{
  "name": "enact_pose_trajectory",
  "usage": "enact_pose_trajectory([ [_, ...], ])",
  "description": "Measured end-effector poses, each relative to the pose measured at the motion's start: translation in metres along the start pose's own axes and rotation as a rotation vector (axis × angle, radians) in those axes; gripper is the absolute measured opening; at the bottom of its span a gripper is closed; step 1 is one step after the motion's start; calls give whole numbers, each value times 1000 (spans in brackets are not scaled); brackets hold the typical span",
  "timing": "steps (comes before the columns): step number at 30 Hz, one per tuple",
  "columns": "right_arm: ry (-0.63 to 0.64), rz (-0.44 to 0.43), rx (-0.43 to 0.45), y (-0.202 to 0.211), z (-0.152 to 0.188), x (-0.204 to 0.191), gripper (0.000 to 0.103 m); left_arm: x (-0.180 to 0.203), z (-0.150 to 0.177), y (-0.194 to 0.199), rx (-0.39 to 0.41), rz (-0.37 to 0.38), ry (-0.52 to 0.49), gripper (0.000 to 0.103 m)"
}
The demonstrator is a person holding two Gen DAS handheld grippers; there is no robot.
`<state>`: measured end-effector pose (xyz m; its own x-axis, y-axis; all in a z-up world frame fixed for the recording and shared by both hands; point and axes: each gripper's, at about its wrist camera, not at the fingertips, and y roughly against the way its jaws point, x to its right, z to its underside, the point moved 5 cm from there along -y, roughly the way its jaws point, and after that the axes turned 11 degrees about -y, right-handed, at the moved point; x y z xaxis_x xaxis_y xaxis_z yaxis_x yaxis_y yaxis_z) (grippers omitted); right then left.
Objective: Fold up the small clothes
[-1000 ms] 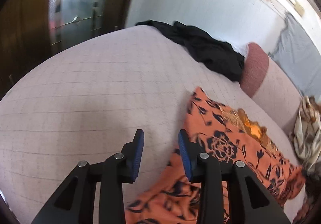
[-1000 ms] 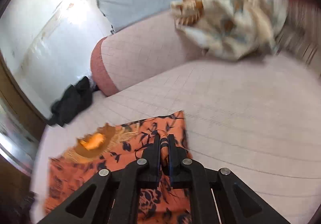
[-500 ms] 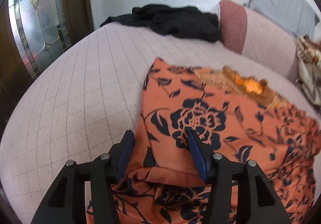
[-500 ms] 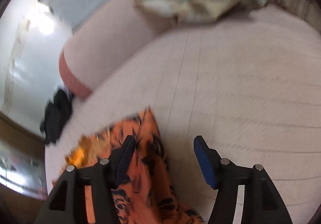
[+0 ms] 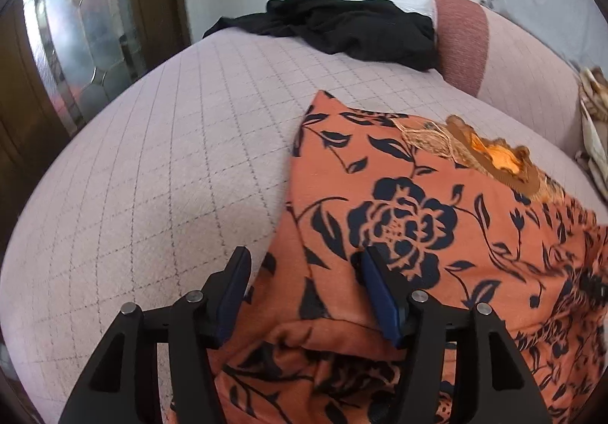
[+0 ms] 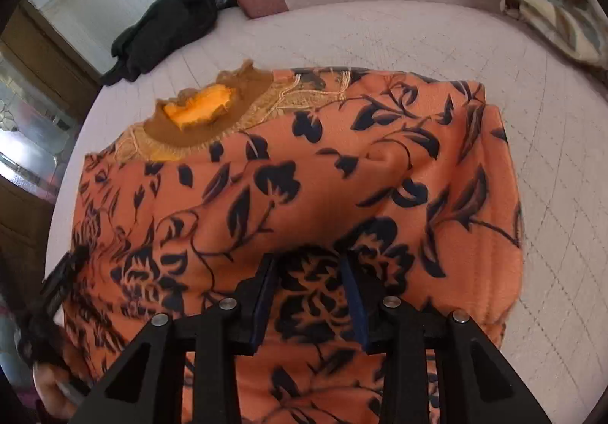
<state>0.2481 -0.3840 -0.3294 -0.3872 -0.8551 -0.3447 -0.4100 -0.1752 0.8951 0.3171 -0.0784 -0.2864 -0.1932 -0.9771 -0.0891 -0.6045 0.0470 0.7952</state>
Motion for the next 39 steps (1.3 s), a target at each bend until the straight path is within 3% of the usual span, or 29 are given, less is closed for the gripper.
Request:
enact_pose_trajectory([
  [4, 64, 85, -45, 10, 12, 21, 37, -5, -1, 5, 13, -47, -11, 63],
  [7, -4, 34, -48, 20, 9, 50, 20, -11, -2, 4, 11, -65, 3, 63],
  [11, -47, 32, -27, 35, 5, 70, 20, -16, -2, 5, 16, -117, 10, 63],
  [14, -38, 77, 3, 48, 5, 70, 20, -14, -5, 12, 36, -130, 21, 62],
  [16, -74, 41, 49, 61, -3, 74, 23, -8, -9, 23, 90, -103, 16, 62],
  [20, -201, -1, 184, 94, -18, 98, 25, 20, -16, 43, 197, 56, -16, 63],
  [22, -240, -59, 222, 98, -23, 100, 26, 36, -16, 41, 186, 130, -44, 63],
  [25, -265, -124, 227, 89, -28, 92, 26, 54, -12, 33, 145, 129, -103, 63],
  [27, -278, -57, 194, 67, -30, 86, 26, 60, -8, 24, 103, 114, -145, 63],
  [29, -326, 145, 130, 38, -28, 98, 24, 58, -3, 14, 55, 75, -165, 63],
  [30, -343, 206, 112, 32, -26, 106, 27, 56, -2, 11, 47, 77, -159, 63],
  [34, -416, 131, 137, 45, -27, 112, 28, 48, -5, 16, 65, 88, -95, 63],
  [37, -332, 50, 266, 68, -35, 85, 28, 60, -1, 18, 58, 127, -122, 63],
  [39, -241, -39, 277, 68, -34, 52, 28, 71, 0, 21, 63, 146, -160, 63],
])
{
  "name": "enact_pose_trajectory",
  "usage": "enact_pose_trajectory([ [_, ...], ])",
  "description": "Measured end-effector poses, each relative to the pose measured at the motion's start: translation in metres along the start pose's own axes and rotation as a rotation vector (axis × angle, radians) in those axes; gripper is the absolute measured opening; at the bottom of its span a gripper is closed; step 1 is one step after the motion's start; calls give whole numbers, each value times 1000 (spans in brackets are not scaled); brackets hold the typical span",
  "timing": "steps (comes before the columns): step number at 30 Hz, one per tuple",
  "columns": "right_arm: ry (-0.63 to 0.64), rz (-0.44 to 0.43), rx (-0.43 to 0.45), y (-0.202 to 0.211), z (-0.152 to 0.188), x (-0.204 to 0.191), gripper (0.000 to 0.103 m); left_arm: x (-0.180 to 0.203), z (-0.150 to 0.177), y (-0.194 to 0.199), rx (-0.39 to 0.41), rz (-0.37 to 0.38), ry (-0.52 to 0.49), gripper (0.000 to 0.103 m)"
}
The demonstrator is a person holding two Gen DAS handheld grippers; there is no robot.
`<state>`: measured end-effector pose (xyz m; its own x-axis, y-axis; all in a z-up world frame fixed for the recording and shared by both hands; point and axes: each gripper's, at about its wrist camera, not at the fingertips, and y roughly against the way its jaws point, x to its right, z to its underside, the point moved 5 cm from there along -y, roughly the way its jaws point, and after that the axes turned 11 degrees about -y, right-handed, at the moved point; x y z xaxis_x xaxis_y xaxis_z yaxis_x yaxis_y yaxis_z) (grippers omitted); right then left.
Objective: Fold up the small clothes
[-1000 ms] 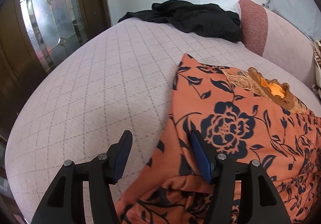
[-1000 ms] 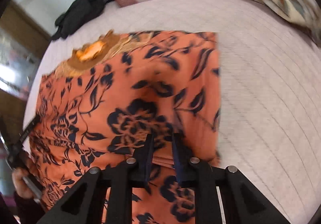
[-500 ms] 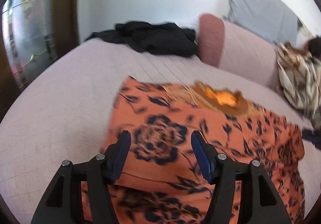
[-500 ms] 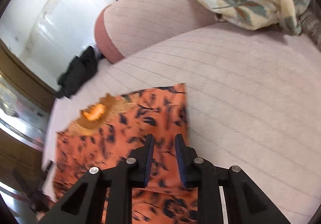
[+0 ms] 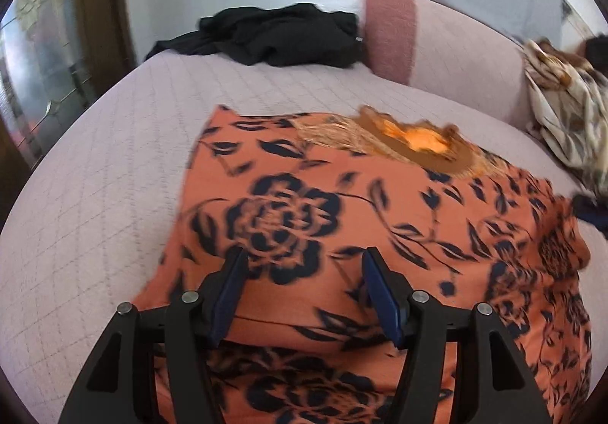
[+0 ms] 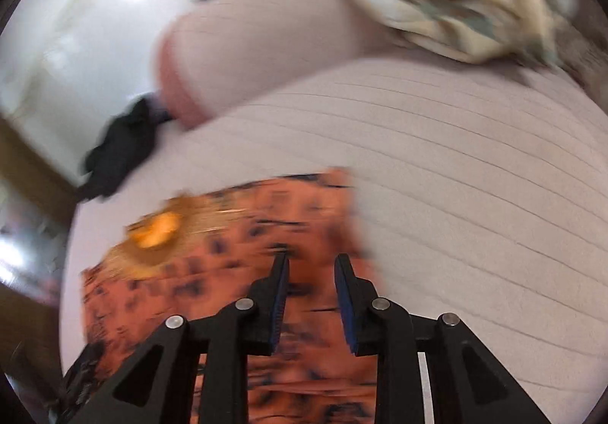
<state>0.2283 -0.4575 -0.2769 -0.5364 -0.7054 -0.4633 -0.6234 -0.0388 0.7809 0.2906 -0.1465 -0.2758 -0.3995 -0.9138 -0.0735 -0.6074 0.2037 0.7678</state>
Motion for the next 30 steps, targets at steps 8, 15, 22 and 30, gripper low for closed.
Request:
enact_pose_trajectory([
  [8, 194, 34, -186, -62, 60, -52, 29, 14, 4, -9, -41, -6, -80, 64],
  [15, 200, 14, -155, -35, 51, -43, 29, 10, 2, -6, -35, 14, -65, 64],
  [22, 146, 117, -205, -17, 34, 7, 29, -16, 1, -7, -41, -24, 23, 64],
  [30, 204, 147, -313, -11, 42, 27, 29, -11, 3, -10, -52, -68, -25, 64],
])
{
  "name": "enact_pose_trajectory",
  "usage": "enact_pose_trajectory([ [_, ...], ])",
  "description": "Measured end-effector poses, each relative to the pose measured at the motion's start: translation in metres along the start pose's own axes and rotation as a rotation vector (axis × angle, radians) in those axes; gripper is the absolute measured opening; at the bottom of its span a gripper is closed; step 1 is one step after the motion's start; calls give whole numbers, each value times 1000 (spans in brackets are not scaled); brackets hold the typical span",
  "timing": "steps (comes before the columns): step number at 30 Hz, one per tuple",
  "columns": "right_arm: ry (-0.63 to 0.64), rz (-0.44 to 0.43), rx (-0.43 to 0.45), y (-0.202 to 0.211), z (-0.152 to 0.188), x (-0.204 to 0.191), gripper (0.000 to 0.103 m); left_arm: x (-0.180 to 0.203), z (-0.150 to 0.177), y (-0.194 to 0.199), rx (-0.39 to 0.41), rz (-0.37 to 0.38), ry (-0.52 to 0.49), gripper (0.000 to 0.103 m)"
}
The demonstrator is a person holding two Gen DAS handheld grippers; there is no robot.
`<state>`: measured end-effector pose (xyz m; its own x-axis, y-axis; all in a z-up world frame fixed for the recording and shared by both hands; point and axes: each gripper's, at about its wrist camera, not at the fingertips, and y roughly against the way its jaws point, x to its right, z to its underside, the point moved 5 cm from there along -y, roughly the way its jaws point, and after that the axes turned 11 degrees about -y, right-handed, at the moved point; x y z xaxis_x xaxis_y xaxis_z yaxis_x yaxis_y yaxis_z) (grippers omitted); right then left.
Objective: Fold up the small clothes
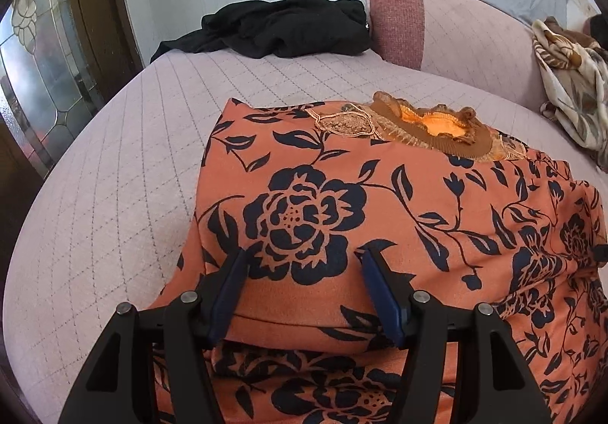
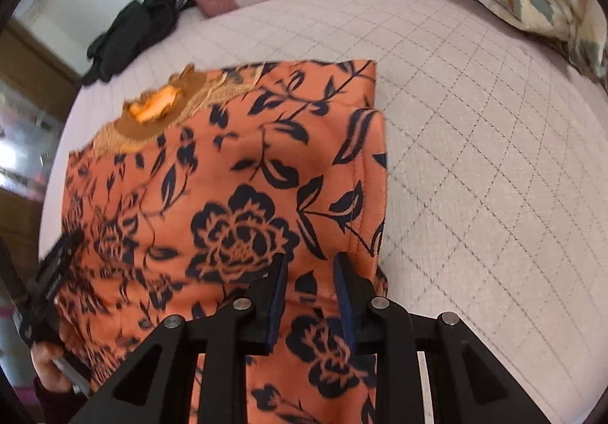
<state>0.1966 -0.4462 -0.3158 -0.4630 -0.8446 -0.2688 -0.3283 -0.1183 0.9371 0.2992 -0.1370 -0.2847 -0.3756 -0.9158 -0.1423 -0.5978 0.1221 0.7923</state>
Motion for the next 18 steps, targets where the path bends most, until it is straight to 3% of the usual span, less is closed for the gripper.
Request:
enact_pose_trajectory([
  [5, -39, -23, 70, 11, -5, 3, 28, -3, 0, 0, 0, 11, 26, 64],
  [8, -61, 84, -4, -9, -5, 18, 31, -6, -1, 0, 3, 8, 34, 64],
  [12, -110, 59, -35, -6, -4, 29, 35, -15, -2, 1, 9, -18, 72, 64],
  [15, -103, 64, 46, 11, -10, 24, 35, -15, -2, 2, 13, -22, 82, 64],
  [18, -67, -27, 155, 31, -16, -2, 35, -10, -4, 8, 41, 4, 72, 64],
])
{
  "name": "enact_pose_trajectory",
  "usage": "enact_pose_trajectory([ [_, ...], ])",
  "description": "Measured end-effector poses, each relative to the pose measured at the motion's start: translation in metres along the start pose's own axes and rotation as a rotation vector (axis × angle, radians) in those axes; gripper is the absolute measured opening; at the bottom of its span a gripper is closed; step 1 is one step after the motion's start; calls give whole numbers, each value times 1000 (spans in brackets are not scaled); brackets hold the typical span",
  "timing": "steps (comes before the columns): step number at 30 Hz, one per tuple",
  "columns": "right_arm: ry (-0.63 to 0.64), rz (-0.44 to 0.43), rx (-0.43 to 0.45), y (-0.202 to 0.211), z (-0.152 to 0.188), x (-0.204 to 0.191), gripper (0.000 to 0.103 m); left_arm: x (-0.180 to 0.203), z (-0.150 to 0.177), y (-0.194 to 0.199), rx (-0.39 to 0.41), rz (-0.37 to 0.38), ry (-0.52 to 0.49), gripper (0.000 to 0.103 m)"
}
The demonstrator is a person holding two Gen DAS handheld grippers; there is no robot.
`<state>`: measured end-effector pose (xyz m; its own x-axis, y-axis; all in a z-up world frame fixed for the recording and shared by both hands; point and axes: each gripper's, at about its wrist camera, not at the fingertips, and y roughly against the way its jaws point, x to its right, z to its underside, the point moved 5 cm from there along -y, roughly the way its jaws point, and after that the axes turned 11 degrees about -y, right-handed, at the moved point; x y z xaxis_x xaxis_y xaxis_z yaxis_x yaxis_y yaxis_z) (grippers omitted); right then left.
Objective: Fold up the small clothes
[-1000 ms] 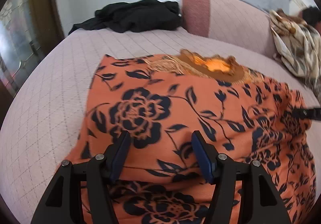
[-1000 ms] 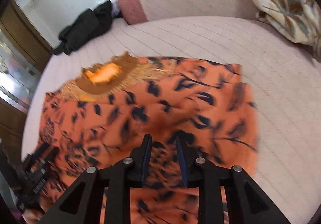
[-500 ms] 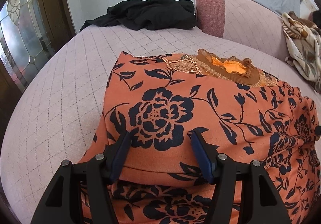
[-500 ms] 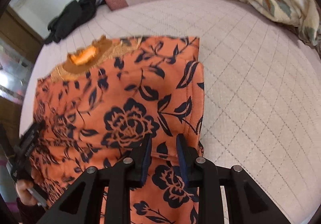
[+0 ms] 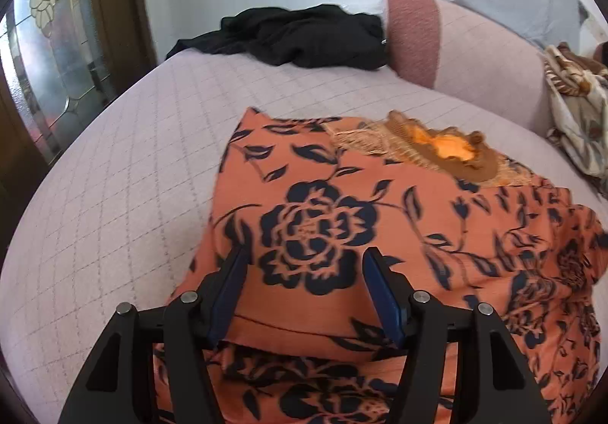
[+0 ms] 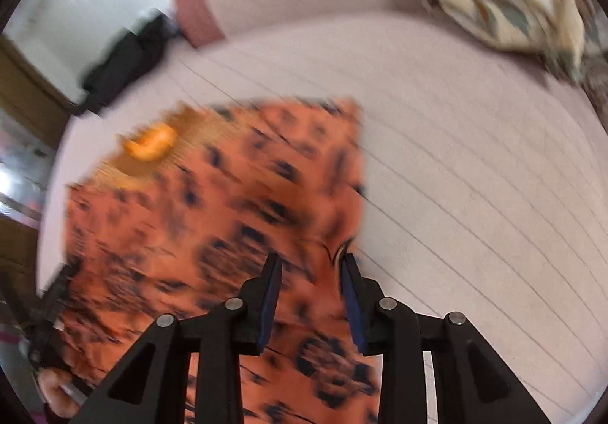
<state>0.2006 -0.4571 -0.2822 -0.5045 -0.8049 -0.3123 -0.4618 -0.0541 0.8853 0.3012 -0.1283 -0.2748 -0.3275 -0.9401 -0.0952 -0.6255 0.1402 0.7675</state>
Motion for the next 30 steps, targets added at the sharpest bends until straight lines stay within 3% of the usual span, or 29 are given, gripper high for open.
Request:
enact_pose_trajectory([
  [3, 33, 97, 120, 11, -9, -5, 37, 2, -1, 5, 21, 17, -9, 64],
  [4, 13, 144, 167, 14, -14, 2, 47, 2, -1, 5, 22, 19, -9, 64],
  [5, -9, 149, 185, 16, -17, 8, 68, 1, -1, 5, 18, 20, -6, 64],
  [6, -49, 130, 207, 17, -19, 18, 74, -1, -1, 4, 13, 26, 5, 64],
  [10, -168, 46, 198, -2, -25, 34, 75, -1, -2, 3, 7, 54, 27, 64],
  [13, -190, -6, 70, -26, -17, 28, 74, 5, -2, 4, 19, 46, -8, 64],
  [16, -174, -1, -64, -40, 0, 21, 19, 6, -2, 2, 13, 41, -11, 64],
  [17, -145, 40, -22, -31, 0, 19, 4, 5, -2, 1, 9, 41, -4, 64],
  [18, -119, 62, 18, -22, 0, 17, 3, 3, -2, 1, 8, 40, 3, 64],
  [21, -132, 2, 150, 26, -9, 14, 3, -1, -2, 2, 12, 42, 20, 64],
  [23, -125, 4, 180, 39, -11, 16, 3, -1, -2, 2, 14, 39, 18, 64],
  [26, -149, 61, 74, 7, -7, 29, 4, 1, -1, 2, 10, 35, 3, 64],
  [28, -160, 117, -119, -37, 9, 42, 7, 1, -1, 1, 5, 30, -4, 64],
  [30, -214, 92, -122, -36, 8, 47, 8, -1, -1, 0, 1, 27, 5, 64],
])
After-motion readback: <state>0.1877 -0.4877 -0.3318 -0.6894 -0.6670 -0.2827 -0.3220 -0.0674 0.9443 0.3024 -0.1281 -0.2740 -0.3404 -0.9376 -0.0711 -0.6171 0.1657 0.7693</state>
